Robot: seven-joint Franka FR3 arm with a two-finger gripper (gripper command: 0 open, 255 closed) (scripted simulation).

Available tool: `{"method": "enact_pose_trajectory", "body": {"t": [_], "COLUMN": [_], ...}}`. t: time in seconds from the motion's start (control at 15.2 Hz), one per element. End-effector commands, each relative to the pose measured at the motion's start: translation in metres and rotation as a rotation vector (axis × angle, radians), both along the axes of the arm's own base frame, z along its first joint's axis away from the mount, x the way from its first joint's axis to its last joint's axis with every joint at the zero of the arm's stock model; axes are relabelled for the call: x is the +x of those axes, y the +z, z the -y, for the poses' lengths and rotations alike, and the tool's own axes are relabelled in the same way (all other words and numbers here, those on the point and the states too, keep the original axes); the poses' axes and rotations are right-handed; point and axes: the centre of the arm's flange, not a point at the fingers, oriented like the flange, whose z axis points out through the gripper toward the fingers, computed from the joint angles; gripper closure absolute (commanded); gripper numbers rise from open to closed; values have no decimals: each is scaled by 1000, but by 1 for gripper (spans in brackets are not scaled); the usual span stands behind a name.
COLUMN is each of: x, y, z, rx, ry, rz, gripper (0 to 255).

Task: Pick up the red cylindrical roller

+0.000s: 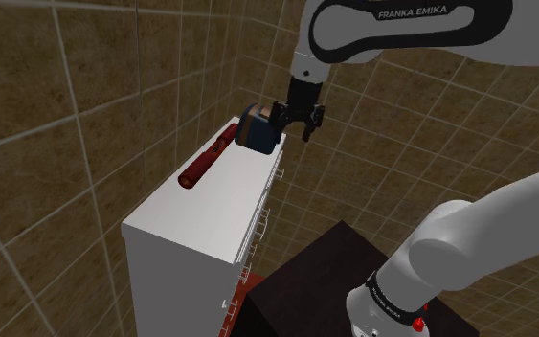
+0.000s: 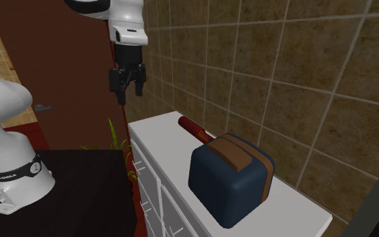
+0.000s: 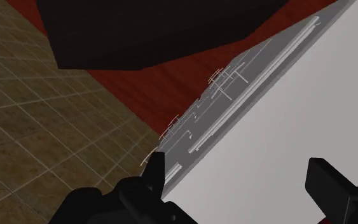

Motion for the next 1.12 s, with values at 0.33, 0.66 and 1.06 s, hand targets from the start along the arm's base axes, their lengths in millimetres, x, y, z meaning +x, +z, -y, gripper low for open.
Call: {"method": "enact_pose_trajectory", "body": {"t": [0.33,0.66,1.06], "x": [71,127,196], "y": [-43,-75,-112], "z": [-29,-42,-48], "rx": [-23,-40,-60], "ry": [-170,-288,-430], "rz": [13,21,31], "gripper": [0,0,0]}}
